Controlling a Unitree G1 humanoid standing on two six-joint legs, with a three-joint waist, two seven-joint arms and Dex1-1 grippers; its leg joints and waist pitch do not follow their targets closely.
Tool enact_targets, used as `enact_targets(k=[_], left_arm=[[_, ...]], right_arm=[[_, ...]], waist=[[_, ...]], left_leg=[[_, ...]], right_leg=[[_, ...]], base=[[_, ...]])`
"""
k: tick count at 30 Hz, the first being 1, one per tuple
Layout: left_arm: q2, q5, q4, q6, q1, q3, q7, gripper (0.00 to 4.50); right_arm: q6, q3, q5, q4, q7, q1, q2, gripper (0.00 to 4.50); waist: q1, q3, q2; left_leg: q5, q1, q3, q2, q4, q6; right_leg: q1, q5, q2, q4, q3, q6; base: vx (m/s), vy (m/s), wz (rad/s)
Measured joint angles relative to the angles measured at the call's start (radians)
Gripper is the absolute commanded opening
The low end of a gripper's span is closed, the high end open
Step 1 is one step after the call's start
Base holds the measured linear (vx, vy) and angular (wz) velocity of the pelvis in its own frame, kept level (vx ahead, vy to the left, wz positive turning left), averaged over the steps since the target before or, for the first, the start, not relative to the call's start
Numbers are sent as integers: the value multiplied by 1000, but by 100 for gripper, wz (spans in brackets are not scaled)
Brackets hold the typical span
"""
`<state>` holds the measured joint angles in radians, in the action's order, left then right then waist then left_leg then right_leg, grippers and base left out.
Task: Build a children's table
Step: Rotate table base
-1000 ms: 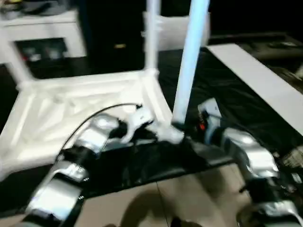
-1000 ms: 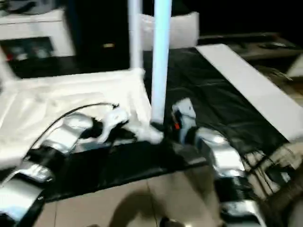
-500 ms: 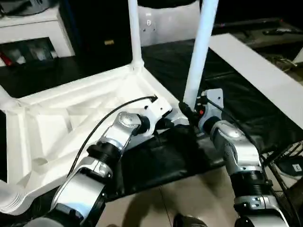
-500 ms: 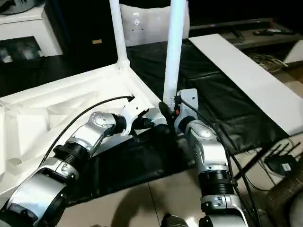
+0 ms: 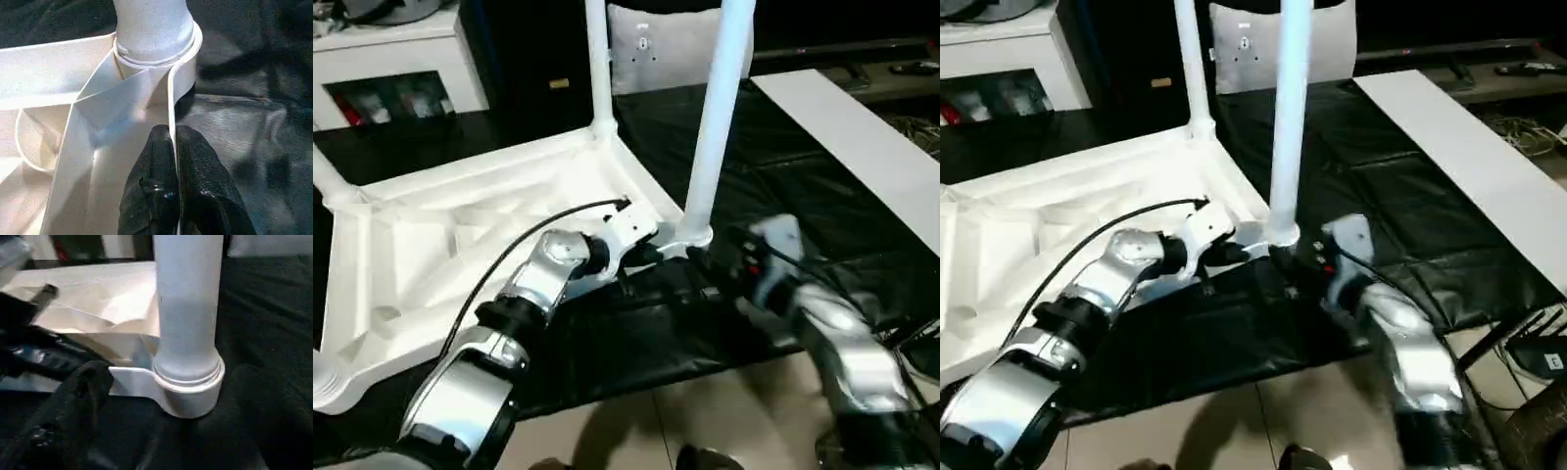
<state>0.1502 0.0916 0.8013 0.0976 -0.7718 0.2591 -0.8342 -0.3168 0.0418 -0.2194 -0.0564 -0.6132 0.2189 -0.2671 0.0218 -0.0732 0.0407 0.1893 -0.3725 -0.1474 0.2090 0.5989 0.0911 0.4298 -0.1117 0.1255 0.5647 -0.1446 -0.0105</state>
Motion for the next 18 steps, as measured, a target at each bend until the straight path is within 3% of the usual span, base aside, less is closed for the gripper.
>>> enact_targets(k=[5,9,13,15,18], left_arm=[[7,-61,-100,9,24,-31,-38,81],[35,-65,-172,46,47,-44,-32,116],[100,-84,-284,141,129,-60,-47,150],[170,-108,-414,212,211,-71,-83,159],[246,-139,-553,308,295,-89,-135,168]], right_arm=[[-11,-6,-45,57,-58,-14,-20,450],[-35,-17,-68,79,-72,8,-6,450],[-67,-36,-95,115,-74,24,4,450],[-75,-51,-97,115,-70,48,20,450],[-81,-57,-94,110,-65,83,29,450]], waist=[[15,3,-8],[12,3,-9],[9,4,-11],[2,4,-11],[9,4,-11]], left_leg=[[0,0,0,0,2,2],[1,6,0,0,3,3],[1,6,1,0,3,3],[1,7,2,1,2,3],[1,8,3,1,1,4]], right_leg=[[-3,0,0,0,0,0],[-12,0,1,-6,-1,0],[-12,0,1,-7,-2,0],[-11,0,1,-6,-2,0],[-10,0,0,-5,-2,0]], base=[[0,0,0],[0,0,0],[0,0,0],[0,0,0],[0,0,0]])
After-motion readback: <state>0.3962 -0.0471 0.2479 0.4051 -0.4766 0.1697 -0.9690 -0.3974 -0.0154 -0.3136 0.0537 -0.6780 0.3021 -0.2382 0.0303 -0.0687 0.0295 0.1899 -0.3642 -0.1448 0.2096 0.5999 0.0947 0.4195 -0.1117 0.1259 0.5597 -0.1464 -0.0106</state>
